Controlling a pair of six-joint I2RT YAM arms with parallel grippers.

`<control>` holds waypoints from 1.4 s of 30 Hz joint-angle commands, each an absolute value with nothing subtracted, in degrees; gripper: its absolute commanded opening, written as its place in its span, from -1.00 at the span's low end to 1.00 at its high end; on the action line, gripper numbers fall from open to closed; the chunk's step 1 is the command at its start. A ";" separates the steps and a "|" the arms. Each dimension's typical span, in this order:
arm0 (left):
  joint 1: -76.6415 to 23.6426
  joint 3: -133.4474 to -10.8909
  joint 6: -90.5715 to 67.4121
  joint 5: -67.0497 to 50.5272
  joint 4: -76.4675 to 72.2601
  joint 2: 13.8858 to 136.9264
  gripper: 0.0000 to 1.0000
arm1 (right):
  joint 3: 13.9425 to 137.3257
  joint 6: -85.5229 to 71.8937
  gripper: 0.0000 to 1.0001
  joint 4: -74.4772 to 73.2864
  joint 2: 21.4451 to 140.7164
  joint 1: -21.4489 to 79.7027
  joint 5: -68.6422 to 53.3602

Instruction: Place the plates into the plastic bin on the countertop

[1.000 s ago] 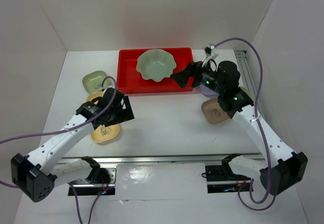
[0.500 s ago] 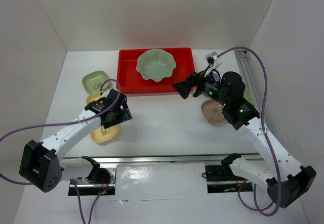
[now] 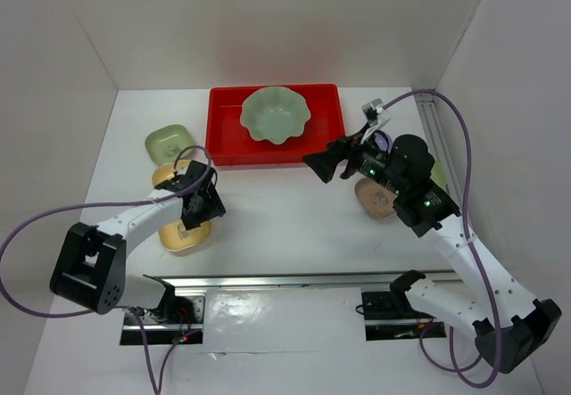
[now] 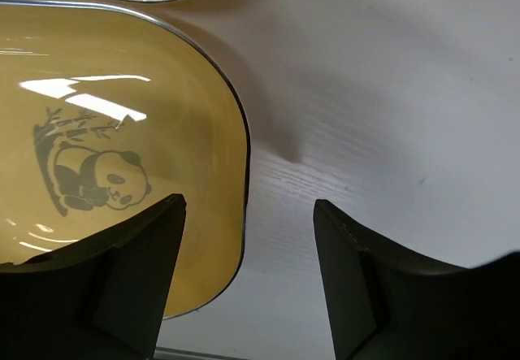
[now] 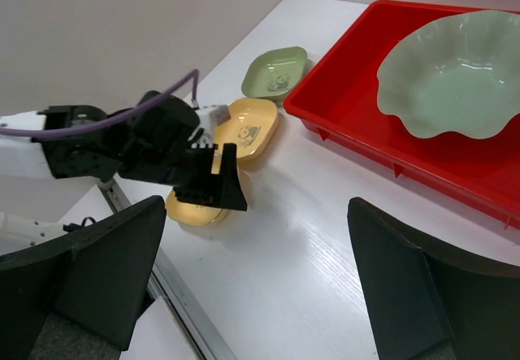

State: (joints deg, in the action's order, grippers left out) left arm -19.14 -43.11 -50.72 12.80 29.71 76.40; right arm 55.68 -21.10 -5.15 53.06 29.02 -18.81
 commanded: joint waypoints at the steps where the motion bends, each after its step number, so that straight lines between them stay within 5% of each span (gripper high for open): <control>1: -18.90 -42.63 -50.44 10.28 25.40 80.40 0.52 | 55.11 -20.74 1.00 -2.55 51.42 29.62 -18.02; 3: -18.90 -42.63 -50.98 10.90 25.40 81.65 0.43 | 55.11 -20.74 1.00 -3.07 50.89 30.15 -18.02; 4: -18.90 -41.93 -51.76 10.90 25.40 81.65 -0.03 | 55.11 -20.74 1.00 -3.08 50.89 30.15 -17.41; 7: -20.38 -39.91 -54.13 11.43 26.10 81.04 -0.88 | 55.11 -20.74 1.00 -3.08 49.84 30.15 -16.62; 9: -22.66 -39.20 -55.71 12.12 28.03 80.17 -1.00 | 55.11 -20.74 1.00 -3.08 49.83 30.15 -16.08; 19: -39.09 -40.42 -70.39 16.08 46.55 63.56 -1.00 | 56.34 -21.27 1.00 -2.47 50.98 30.67 -14.94; 26: -45.44 -59.21 -69.36 24.86 57.03 60.21 -1.00 | 58.18 -21.80 1.00 -2.46 51.42 30.67 -12.93; 34: -45.44 -84.42 -48.57 38.05 53.45 77.41 -1.00 | 59.24 -23.02 1.00 -6.85 45.18 30.67 4.26; 42: -41.13 -103.61 -31.31 35.34 41.68 99.56 -1.00 | 62.31 -23.20 1.00 -14.06 35.70 30.67 22.31</control>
State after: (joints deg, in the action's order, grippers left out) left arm -42.83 -98.78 -41.58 34.87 47.46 96.75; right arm 58.87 -23.14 -11.40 38.33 30.24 12.21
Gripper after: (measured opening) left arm 0.037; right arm 0.999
